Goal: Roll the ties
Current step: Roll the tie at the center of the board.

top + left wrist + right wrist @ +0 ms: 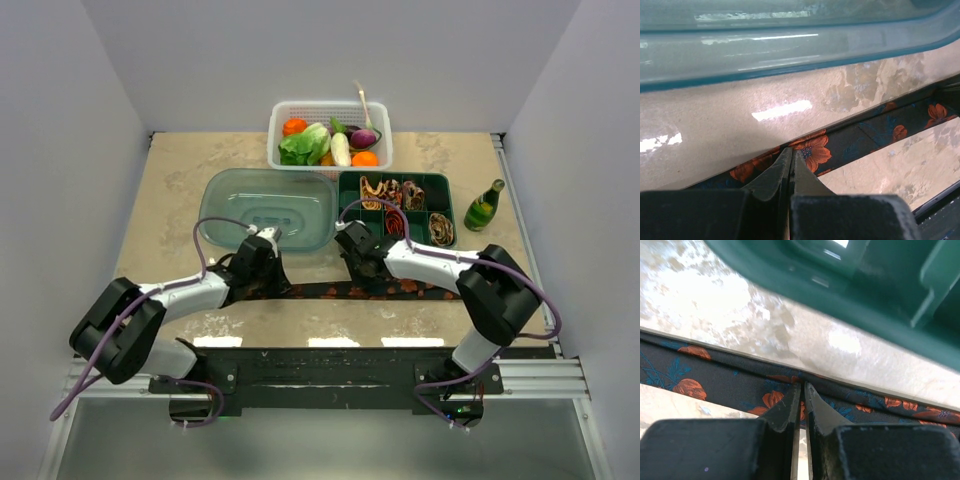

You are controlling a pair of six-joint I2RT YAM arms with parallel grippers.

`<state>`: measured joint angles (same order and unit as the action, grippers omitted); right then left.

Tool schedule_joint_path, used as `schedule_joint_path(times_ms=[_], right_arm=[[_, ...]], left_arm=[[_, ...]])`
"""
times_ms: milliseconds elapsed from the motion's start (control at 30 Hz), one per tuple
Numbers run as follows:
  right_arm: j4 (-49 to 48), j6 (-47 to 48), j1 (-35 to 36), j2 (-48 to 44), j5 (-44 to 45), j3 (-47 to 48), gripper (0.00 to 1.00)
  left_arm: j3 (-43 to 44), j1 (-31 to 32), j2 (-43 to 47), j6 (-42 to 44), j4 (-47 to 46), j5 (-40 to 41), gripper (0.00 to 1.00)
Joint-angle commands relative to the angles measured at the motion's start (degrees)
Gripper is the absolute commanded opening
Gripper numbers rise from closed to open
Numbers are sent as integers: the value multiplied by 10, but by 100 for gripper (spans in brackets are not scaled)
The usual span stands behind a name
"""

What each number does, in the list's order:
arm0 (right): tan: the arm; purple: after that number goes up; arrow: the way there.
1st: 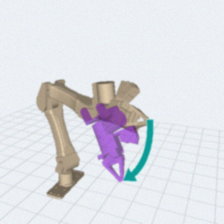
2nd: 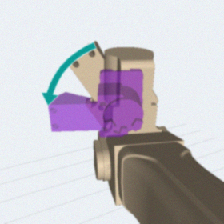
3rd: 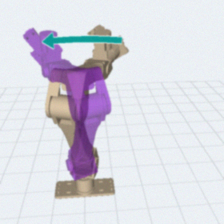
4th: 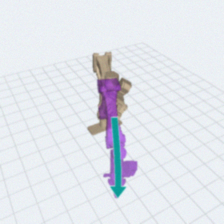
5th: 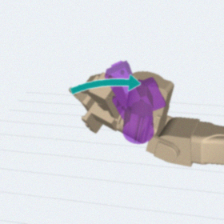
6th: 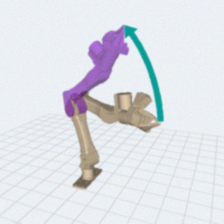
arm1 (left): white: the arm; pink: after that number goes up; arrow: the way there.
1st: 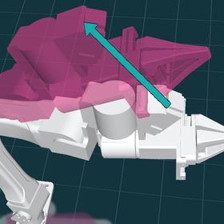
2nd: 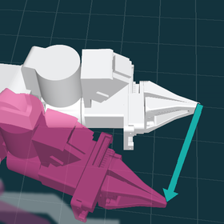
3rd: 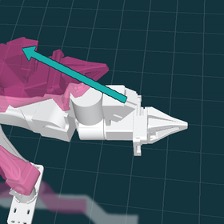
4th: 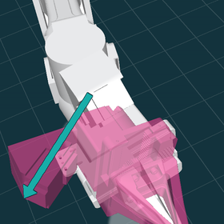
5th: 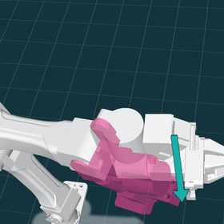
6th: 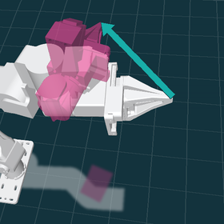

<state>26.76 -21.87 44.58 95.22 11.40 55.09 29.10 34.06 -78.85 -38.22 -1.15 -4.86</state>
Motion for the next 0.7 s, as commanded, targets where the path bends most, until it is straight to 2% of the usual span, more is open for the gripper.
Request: schedule_joint_path(times_ms=[0, 200, 500, 533, 600, 633, 667], right_arm=[[40, -12, 0, -22, 8, -20, 10], [54, -26, 0, -52, -25, -44, 8], [57, -38, 0, -80, 6, -47, 9], [58, -39, 0, -85, 9, -33, 9], [57, -36, 1, -100, 12, -18, 9], [51, -34, 0, -105, 9, -8, 9], [49, -27, 1, -110, 6, -3, 9]], left_arm=[[-20, 14, 10, -13, -25, 13, 0], [-48, 35, 35, -35, -15, 24, 0], [-56, 54, 88, -45, -10, 42, 2], [-47, 54, 101, -45, -7, 45, 11], [-36, 54, 117, -46, 4, 47, 20], [-29, 55, 135, -46, 9, 65, 30], [-27, 55, 145, -48, 11, 71, 33]])
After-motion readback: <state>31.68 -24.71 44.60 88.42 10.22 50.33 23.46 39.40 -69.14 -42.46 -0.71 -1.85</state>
